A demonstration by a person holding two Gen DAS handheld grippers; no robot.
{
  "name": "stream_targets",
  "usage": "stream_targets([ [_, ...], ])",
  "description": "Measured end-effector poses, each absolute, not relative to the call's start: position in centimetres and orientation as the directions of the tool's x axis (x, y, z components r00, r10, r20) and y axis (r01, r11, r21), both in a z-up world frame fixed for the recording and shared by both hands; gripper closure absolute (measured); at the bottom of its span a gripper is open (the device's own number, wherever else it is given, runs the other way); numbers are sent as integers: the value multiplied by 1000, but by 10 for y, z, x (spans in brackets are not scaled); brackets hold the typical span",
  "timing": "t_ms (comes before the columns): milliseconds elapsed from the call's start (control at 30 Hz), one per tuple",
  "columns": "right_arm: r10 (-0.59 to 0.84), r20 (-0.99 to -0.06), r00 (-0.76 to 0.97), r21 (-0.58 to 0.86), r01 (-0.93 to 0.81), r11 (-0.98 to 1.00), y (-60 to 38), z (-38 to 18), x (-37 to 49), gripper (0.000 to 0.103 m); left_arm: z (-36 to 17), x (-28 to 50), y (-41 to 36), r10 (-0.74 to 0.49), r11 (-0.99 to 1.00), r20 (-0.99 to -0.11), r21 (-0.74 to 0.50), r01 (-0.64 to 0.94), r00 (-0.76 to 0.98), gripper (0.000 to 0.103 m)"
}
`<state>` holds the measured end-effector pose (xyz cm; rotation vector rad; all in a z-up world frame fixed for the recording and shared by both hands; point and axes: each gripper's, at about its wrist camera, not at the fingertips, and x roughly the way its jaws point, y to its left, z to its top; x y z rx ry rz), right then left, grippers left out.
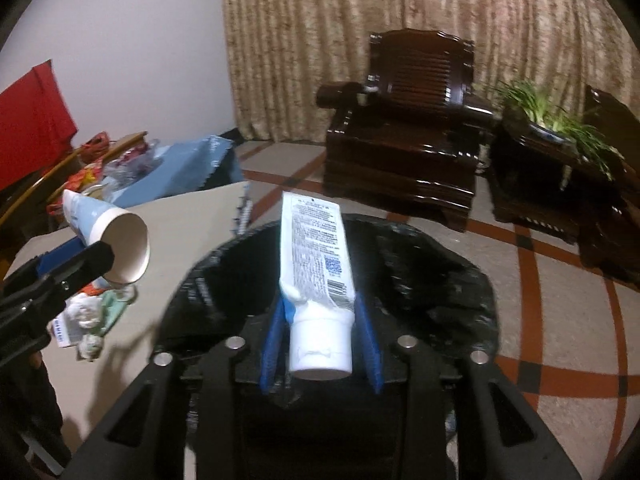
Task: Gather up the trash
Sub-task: 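Grasp the paper cup with the left gripper while the right gripper carries the tube to the bin, then drop the tube and cup into the black bin from both grippers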
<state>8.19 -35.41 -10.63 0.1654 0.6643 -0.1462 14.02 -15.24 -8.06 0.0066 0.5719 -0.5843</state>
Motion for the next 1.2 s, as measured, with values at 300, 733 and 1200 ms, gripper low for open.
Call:
stream_targets([
  [300, -135, -586, 799, 112, 245, 963, -362, -102, 72, 6, -90, 144, -143, -506, 845, -536, -151, 513, 675, 10],
  [733, 16, -570, 822, 143, 80, 986, -288, -96, 90, 6, -75, 103, -10, -251, 964, -525, -57, 260, 814, 7],
  [1200, 194, -553, 810, 111, -159, 981, -168, -99, 115, 6, -83, 79, 92, -31, 999, -543, -29, 18, 839, 7],
])
